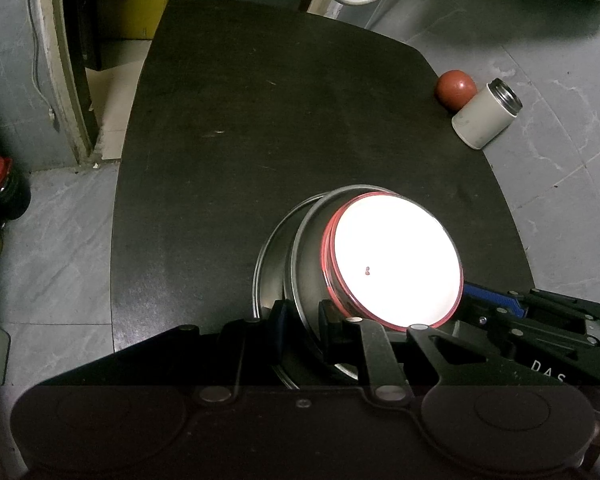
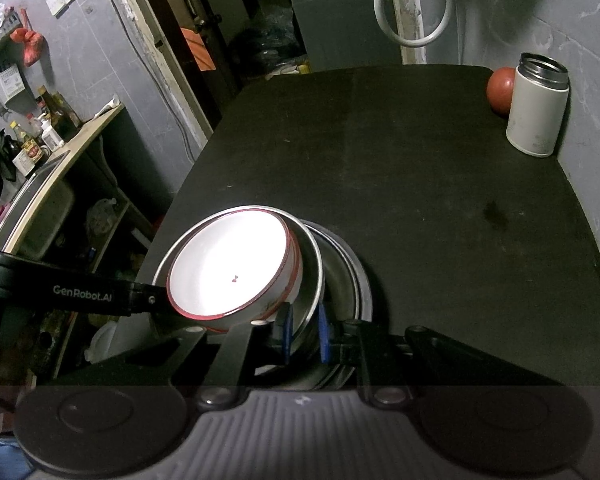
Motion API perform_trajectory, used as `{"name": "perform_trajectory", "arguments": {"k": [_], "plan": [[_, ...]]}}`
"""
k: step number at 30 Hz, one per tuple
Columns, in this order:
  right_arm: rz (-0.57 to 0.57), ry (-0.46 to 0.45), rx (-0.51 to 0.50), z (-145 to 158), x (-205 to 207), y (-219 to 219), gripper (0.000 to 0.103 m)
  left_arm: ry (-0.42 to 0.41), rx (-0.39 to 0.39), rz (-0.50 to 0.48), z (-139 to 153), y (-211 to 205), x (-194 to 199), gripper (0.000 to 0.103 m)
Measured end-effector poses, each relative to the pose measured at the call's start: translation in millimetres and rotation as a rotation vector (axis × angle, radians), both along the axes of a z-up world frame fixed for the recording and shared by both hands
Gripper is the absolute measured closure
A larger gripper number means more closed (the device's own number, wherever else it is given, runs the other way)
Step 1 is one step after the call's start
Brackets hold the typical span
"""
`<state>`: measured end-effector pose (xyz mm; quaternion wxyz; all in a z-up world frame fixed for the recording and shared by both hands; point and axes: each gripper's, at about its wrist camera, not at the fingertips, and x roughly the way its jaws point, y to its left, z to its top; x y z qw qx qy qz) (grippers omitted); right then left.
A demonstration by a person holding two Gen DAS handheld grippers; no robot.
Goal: Organize plates and bowls
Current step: 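Lower the bowl stack onto the steel plate stack with both tools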
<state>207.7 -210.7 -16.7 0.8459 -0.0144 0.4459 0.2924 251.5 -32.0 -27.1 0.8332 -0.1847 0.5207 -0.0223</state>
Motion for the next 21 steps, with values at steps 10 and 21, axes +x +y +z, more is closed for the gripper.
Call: {"name": "perform_trajectory", "arguments": {"k": [10, 21], "plan": [[0.002, -0.011, -0.008, -0.1, -1.7, 1.5, 0.088, 0.000, 0.001, 0.000, 0.1, -0.4, 0.1, 0.085], [0.003, -0.014, -0.009, -0.1, -1.7, 1.1, 0.087, 0.002, -0.002, 0.007, -0.3, -0.1, -0.3, 0.086]]}}
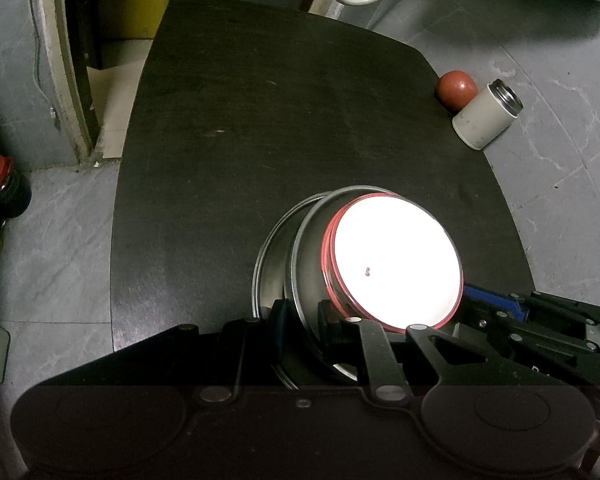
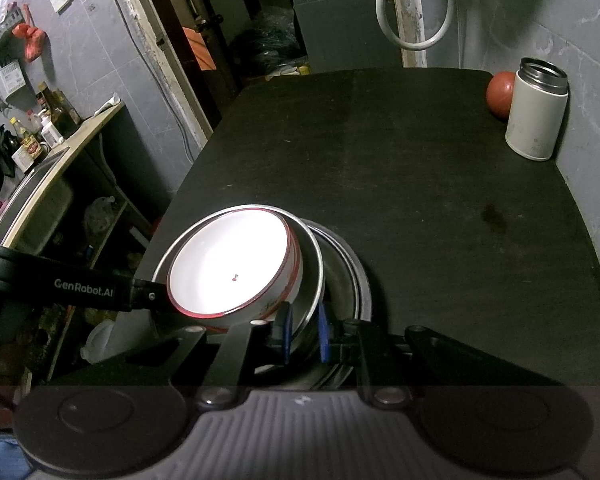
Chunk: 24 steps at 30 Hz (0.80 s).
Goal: Organize plates and bowls
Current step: 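Lower the bowl stack onto the steel plate stack with both tools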
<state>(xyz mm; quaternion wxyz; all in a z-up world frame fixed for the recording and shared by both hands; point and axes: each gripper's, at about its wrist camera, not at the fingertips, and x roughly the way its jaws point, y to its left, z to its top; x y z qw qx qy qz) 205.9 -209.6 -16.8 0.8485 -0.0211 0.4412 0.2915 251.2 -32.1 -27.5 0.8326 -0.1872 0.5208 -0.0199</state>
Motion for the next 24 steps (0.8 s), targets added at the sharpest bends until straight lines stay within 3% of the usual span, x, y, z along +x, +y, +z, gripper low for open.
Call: {"name": "perform_trajectory", "arguments": {"k": [20, 24], "plan": [[-0.002, -0.008, 0.006, 1, -2, -3, 0.083, -0.028, 0.010, 0.023, 6, -2, -10, 0.082], [-0.006, -0.013, 0.007, 1, -2, -6, 0.076, -0.036, 0.013, 0.029, 8, -2, -13, 0.081]]}}
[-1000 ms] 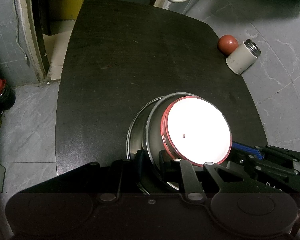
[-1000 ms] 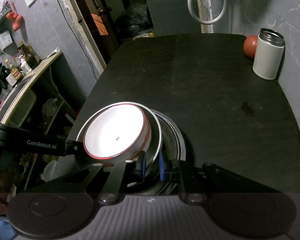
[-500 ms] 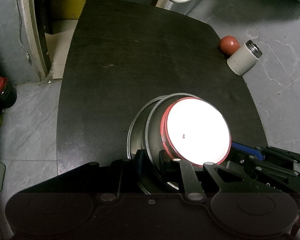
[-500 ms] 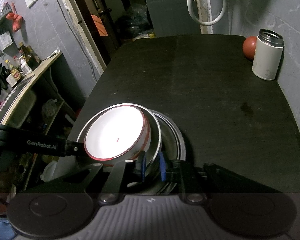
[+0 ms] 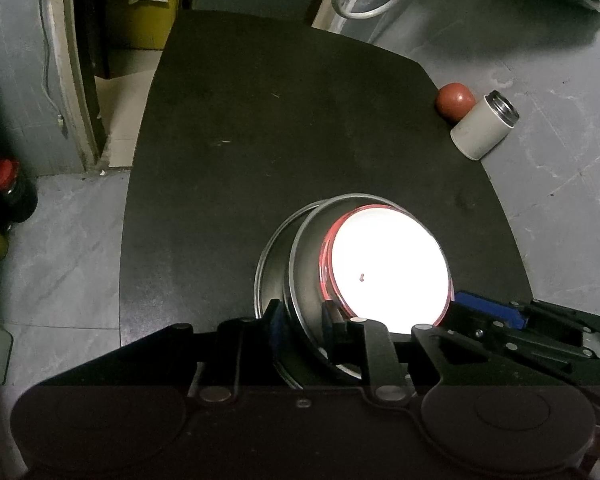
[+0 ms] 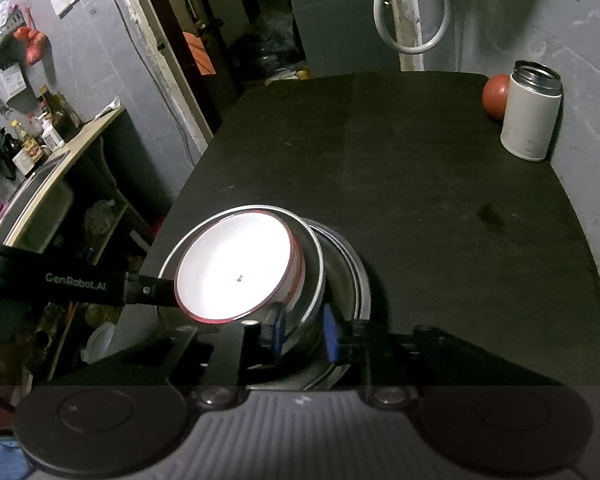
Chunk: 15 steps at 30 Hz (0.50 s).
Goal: Organize plates and bowls
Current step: 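Lower the bowl stack onto the steel plate stack with both tools, then open both tools to release the steel bowl rim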
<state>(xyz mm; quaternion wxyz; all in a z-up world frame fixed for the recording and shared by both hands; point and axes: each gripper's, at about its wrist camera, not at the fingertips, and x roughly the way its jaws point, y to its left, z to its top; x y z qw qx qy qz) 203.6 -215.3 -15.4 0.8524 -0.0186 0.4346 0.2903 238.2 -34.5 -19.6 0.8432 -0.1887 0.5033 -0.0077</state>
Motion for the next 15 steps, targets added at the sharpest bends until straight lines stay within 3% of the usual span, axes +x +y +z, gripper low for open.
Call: {"name": "perform_trajectory", "arguments": {"k": [9, 12, 15], "plan": [[-0.018, -0.012, 0.007, 1, -3, -10, 0.053, -0.009, 0.022, 0.027, 4, -5, -3, 0.075], [-0.032, -0.014, 0.007, 0, -4, -16, 0.039, -0.008, 0.038, 0.057, 4, -6, -6, 0.065], [-0.044, -0.018, 0.011, -1, -6, -23, 0.032, -0.013, 0.057, 0.084, 5, -6, -10, 0.055]]}}
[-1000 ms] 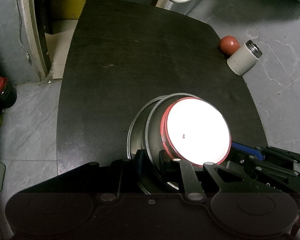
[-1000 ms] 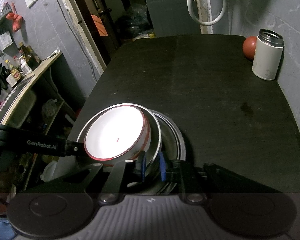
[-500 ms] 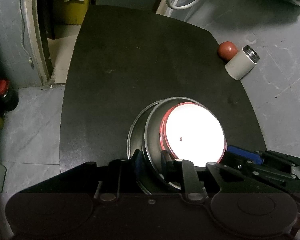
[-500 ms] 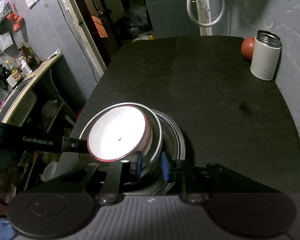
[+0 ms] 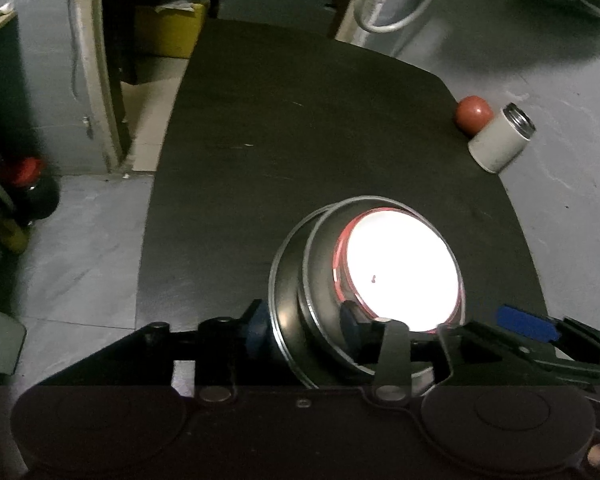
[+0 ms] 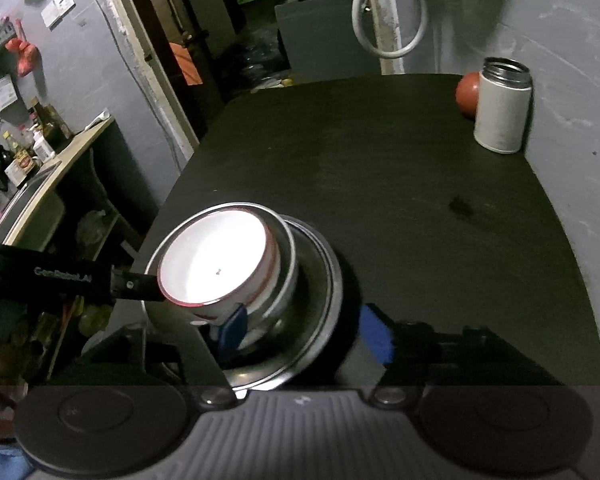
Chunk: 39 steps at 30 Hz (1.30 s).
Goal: Organize plates and bowls
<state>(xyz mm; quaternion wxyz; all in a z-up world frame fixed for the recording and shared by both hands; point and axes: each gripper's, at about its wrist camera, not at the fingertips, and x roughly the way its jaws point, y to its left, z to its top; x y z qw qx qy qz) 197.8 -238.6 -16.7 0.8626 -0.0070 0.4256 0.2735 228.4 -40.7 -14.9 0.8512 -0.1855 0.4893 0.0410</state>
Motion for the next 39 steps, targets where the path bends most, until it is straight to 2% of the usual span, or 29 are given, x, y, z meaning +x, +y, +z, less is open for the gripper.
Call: {"name": "perform_trajectory", "arguments": {"k": [2, 6, 11, 18, 29, 39], "plan": [[-0.005, -0.003, 0.004, -1, -2, -5, 0.028, -0.003, 0.011, 0.018, 0, 0, -3, 0.046], [-0.006, -0.014, 0.009, -2, -5, -11, 0.019, -0.010, 0.023, 0.047, 0, -3, -9, 0.037], [-0.011, -0.034, 0.025, -5, -8, -17, 0.016, -0.043, 0.035, 0.061, -2, -9, -19, 0.023], [-0.027, -0.066, 0.057, 1, -12, -21, 0.009, -0.101, 0.055, 0.044, 8, -15, -28, 0.011], [-0.054, -0.091, 0.054, 8, -21, -13, 0.006, -0.126, 0.059, 0.028, 13, -9, -35, 0.010], [-0.145, -0.098, 0.044, 13, -40, -5, 0.002, -0.134, 0.049, -0.054, 17, 4, -41, 0.009]]}}
